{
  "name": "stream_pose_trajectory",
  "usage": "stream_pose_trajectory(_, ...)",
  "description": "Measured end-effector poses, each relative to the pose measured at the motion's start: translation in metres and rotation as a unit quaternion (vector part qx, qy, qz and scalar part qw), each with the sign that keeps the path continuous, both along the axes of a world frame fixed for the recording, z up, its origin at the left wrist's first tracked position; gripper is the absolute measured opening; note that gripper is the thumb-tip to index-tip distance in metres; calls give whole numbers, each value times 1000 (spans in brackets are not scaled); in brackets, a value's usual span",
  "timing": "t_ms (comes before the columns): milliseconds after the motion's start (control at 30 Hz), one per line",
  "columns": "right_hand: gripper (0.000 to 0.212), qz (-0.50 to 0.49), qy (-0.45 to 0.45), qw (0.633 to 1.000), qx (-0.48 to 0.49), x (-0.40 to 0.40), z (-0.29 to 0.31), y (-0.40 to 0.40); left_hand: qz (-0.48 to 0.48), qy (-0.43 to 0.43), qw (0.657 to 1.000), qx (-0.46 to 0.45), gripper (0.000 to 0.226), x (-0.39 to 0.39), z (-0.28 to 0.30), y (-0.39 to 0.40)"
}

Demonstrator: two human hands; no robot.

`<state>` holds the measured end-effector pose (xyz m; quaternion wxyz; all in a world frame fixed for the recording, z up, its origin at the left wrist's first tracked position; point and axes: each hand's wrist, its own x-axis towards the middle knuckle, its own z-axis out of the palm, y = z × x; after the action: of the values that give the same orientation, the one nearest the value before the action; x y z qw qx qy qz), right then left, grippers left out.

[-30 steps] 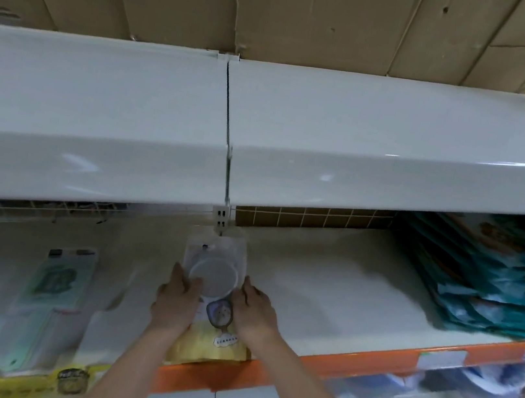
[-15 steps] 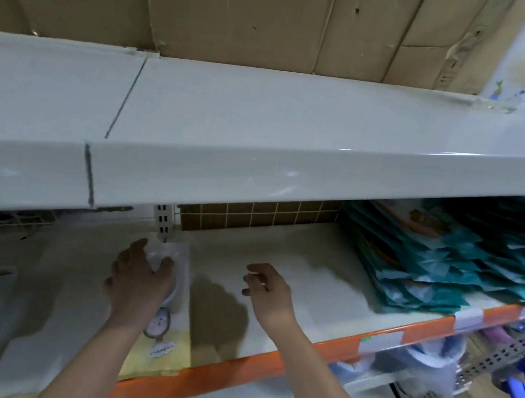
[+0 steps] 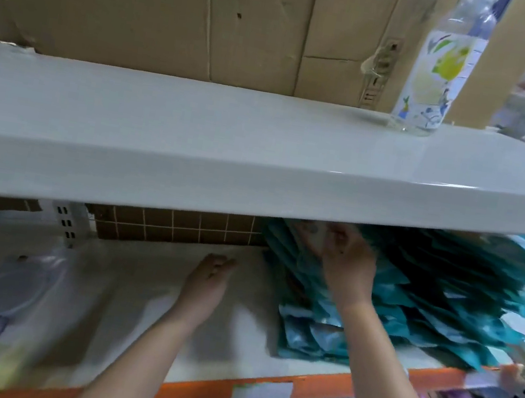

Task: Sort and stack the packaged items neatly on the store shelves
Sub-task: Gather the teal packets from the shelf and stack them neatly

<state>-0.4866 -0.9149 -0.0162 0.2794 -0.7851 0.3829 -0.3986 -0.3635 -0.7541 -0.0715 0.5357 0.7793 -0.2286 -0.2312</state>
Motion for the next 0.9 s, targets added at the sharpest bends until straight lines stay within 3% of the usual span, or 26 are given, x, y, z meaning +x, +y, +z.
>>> stream_pose_trajectory(67, 24, -35, 57, 997, 35, -15, -7, -43, 10, 36, 999, -31, 21, -18, 11, -28)
stream_pose_trajectory(167, 33, -58, 155, 981, 102, -37, -17, -85, -20, 54, 998, -24, 33, -39, 27, -67)
stream_pose_trajectory(300, 46, -23, 235, 963, 131, -49, -20, -103, 12, 182, 982, -53, 32, -50, 38, -104)
stream_pose_trajectory(400, 29, 16, 168, 984, 52, -49, -22, -109, 58, 216, 970, -92, 46, -50, 34, -121)
stream_pose_trajectory(500, 55, 73, 220, 958, 171, -53, -22, -113, 67, 236, 964, -98, 52, -51, 27, -130)
stream_pose_trajectory(567, 55, 107, 213, 953, 187, -54, -21, -112, 59, 265, 958, -95, 45, -54, 25, -132)
stream_pose_trajectory(667, 52, 118, 174, 956, 202, -52, -18, -108, 61, 286, 951, -100, 25, -54, 22, -129)
stream_pose_trajectory(833, 91, 93, 78, 936, 330, -44, -19, -111, 54, 285, 945, -152, 30, -54, 17, -125)
stream_pose_trajectory(900, 87, 92, 37, 923, 371, -44, -18, -108, 57, 283, 942, -172, 33, -54, 15, -123)
